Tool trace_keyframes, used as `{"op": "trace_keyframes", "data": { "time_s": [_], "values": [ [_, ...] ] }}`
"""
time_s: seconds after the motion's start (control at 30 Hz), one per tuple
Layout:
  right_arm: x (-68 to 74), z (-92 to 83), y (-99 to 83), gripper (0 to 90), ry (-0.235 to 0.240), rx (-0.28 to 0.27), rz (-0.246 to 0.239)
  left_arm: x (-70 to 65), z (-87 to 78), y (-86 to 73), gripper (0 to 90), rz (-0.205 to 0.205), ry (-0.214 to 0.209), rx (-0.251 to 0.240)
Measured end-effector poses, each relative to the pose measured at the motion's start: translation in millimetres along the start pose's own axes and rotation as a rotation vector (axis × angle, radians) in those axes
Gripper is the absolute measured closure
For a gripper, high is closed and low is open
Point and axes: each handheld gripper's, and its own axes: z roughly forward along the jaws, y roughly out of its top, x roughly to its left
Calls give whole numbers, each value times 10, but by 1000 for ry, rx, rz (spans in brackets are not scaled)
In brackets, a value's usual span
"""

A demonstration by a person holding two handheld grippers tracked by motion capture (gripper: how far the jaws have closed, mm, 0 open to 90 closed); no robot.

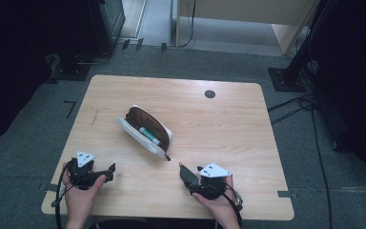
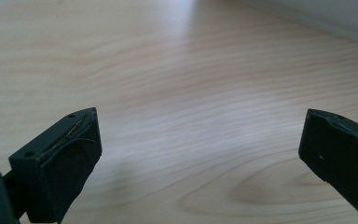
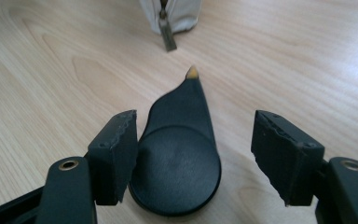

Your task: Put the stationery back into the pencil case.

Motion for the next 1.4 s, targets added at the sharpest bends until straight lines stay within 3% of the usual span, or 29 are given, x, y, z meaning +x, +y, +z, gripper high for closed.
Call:
{"op": "trace_keyframes", "data": {
  "time_s": [0.07, 0.17, 0.23, 0.4, 0.67, 0.9, 1.0, 1.1, 1.23, 1.4],
  "values": [
    [9, 13, -19, 308, 10, 2, 8, -117, -18, 48, 0, 41, -46, -19],
    [26, 29, -29, 310, -11, 18, -8, -258, -35, 72, 0, 106, -108, -35],
    [36, 43, -42, 312, -2, 25, -7, -315, -36, 58, 0, 122, -156, -38],
    [75, 84, -67, 376, -6, 46, -46, -416, -9, -1, 0, 156, -222, -51],
    [109, 104, -57, 412, 46, 37, -76, -534, 61, -65, 0, 228, -340, -43],
    [222, 185, 4, 413, 142, 49, -97, -695, 135, -149, 0, 348, -424, 2],
    [271, 220, 47, 414, 185, 50, -102, -761, 163, -177, 0, 384, -445, 13],
    [303, 234, 98, 414, 212, 52, -95, -813, 151, -208, 165, 429, -390, -9],
    [309, 246, 144, 414, 243, 51, -81, -811, 164, -215, 170, 445, -419, 10],
    [321, 278, 167, 414, 259, 56, -57, -882, 173, -239, 227, 525, -413, 25]
  ]
}}
